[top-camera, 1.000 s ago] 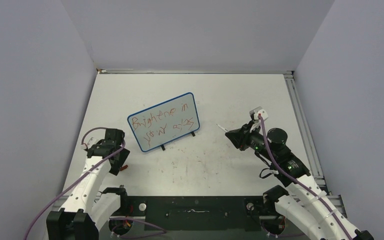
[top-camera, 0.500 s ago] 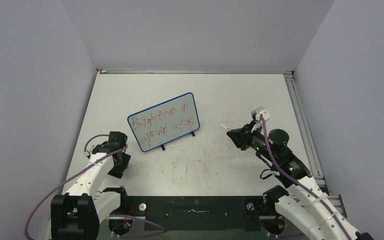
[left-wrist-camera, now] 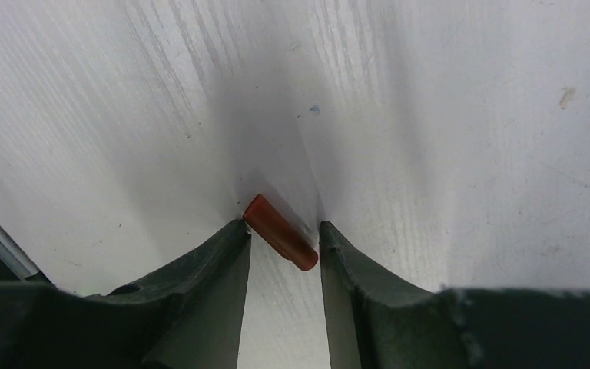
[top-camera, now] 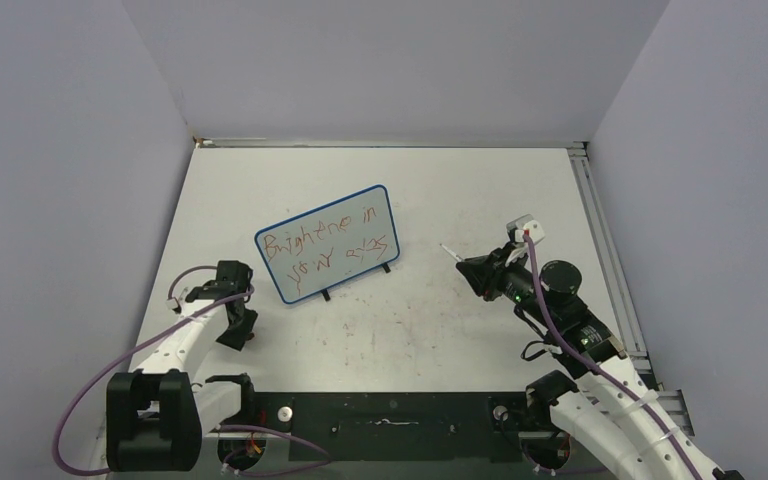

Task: Write a sentence on the whiteboard
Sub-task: Pick up the pen cap from the corner of the board, then insert the whiteboard marker without the cap into the pen cap, then put down the whiteboard marker at the center of the board, then reset both arms

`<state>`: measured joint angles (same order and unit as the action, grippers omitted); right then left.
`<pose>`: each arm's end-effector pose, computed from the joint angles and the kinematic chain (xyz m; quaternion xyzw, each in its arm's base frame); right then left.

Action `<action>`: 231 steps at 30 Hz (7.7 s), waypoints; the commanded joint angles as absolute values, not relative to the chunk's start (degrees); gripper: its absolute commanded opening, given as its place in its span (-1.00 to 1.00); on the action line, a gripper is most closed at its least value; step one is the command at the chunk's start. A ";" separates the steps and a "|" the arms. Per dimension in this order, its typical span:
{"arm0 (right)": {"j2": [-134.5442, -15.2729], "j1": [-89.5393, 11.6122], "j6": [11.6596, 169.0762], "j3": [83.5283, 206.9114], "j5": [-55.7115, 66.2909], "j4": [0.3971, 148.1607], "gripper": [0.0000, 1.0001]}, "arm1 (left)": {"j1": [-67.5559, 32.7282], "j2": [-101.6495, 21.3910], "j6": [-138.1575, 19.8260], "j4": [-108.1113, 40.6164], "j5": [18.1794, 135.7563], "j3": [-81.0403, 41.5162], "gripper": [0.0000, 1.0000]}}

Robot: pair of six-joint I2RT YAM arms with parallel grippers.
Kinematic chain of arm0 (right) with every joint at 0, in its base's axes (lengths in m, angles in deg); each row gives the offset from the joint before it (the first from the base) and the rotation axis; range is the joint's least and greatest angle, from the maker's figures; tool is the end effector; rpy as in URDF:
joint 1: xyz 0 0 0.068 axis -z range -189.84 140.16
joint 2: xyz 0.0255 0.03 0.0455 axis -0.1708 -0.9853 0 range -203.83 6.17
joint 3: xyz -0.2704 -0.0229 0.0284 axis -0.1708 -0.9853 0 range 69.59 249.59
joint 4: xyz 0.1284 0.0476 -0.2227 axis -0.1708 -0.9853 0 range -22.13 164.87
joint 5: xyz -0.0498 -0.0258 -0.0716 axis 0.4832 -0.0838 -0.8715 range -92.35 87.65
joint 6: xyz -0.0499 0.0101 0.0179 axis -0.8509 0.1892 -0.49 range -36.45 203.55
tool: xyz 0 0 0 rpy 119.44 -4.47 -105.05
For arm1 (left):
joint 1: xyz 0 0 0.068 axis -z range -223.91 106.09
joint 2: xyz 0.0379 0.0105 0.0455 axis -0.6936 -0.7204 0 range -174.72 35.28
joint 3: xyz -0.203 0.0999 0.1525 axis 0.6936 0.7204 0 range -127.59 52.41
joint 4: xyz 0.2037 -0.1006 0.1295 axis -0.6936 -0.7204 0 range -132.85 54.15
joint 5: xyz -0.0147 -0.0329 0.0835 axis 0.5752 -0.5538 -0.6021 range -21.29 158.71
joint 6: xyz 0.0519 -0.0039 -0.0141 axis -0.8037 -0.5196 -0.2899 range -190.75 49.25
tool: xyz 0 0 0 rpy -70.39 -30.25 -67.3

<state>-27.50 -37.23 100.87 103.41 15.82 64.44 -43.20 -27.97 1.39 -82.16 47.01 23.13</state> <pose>0.1291 0.0795 0.3012 -0.1674 0.7462 0.3529 0.5391 0.1562 0.0112 0.1565 -0.5842 0.7853 0.1015 0.1783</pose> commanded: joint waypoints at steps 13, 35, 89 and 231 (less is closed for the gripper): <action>-26.21 -37.00 100.23 104.92 17.54 66.89 -0.89 | -46.99 -28.96 -5.41 -75.17 48.05 23.03 -1.00; -34.29 -68.12 108.24 91.72 -2.93 94.01 -0.89 | -26.79 -5.89 10.91 -71.20 63.03 24.37 -1.00; -81.48 -88.51 110.05 108.95 -18.09 95.62 -0.89 | -8.76 -2.44 36.16 -47.85 64.83 45.90 -1.00; -51.04 -40.59 100.03 103.26 -12.29 77.75 0.79 | -20.55 -8.30 -45.04 -61.04 52.55 -0.22 0.92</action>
<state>-56.13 -47.79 103.61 103.08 -18.82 78.84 -17.70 -7.20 -33.29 -61.74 54.38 6.74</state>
